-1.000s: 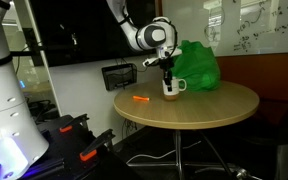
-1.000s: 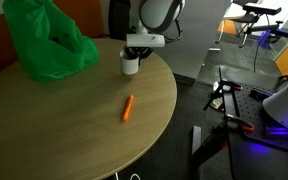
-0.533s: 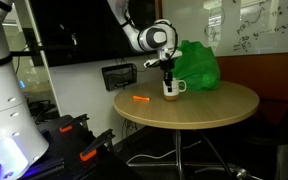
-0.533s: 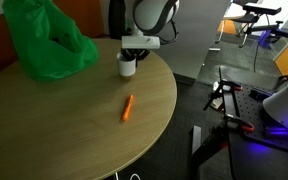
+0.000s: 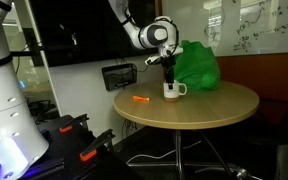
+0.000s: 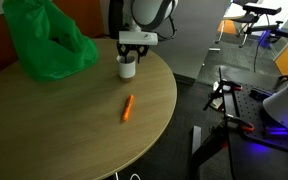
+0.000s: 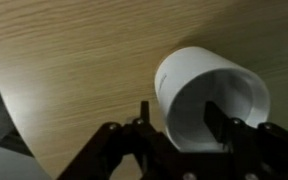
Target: Move the mug backwards
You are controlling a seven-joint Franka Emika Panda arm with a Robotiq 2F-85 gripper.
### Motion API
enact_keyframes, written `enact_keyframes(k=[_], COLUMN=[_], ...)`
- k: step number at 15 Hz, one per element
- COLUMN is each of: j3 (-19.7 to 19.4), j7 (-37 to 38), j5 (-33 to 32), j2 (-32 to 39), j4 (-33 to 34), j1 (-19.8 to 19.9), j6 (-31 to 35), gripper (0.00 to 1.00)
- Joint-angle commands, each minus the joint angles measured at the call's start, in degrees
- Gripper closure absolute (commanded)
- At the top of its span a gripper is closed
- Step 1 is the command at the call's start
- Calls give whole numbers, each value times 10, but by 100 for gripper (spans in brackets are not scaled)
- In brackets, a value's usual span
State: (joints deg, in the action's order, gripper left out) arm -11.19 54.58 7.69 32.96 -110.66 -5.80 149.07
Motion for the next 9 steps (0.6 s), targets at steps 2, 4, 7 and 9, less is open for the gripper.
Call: enact_keyframes(k=[2,4,7,9], j3=[3,13,12,13], j7=[-9,-29,-26,-24], j5=[-1,1,-29,-74], j2=[-57,-93,-150,-184], j4=[-19,-27,-40,-54], j1=[0,7,-1,-6], j6=[-50,-86,-164,-198], gripper=[0,0,0,0])
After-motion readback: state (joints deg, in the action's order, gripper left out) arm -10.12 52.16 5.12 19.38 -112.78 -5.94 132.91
